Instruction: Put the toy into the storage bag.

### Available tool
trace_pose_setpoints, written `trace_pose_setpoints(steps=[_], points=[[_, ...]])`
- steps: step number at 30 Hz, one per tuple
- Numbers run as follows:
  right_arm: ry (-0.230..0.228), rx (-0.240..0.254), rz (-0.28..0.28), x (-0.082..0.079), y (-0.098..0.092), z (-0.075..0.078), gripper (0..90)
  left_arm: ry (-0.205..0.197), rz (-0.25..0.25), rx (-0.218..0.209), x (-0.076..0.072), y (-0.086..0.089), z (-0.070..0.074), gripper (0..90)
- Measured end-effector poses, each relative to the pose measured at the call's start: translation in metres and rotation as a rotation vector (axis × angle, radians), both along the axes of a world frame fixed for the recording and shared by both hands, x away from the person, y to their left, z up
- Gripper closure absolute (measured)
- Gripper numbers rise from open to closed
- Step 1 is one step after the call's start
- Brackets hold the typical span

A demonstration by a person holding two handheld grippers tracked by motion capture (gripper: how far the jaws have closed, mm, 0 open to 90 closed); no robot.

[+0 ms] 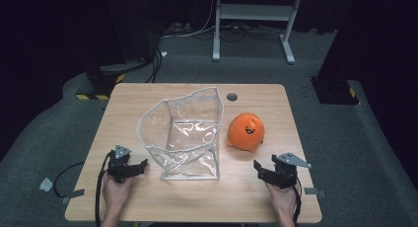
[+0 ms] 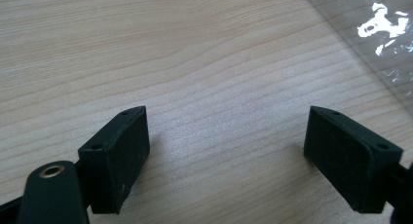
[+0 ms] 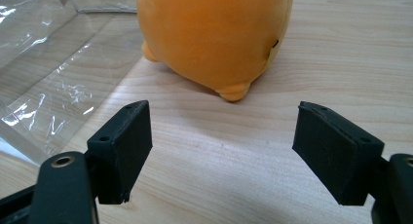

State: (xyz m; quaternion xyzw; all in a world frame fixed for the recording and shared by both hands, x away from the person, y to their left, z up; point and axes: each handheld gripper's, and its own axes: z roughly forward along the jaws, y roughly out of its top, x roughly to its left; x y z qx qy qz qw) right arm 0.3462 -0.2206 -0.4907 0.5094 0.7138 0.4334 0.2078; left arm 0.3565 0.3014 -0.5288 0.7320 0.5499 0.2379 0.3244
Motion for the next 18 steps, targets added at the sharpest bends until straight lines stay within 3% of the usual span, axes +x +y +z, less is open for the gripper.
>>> trace_pose_setpoints(steps=[18], points=[[-0.023,0.008,0.008,0.0038,0.0033,0.0103,21.7,0.000,0.000,0.000,0.0000,0.0000,0.0000,17.0]])
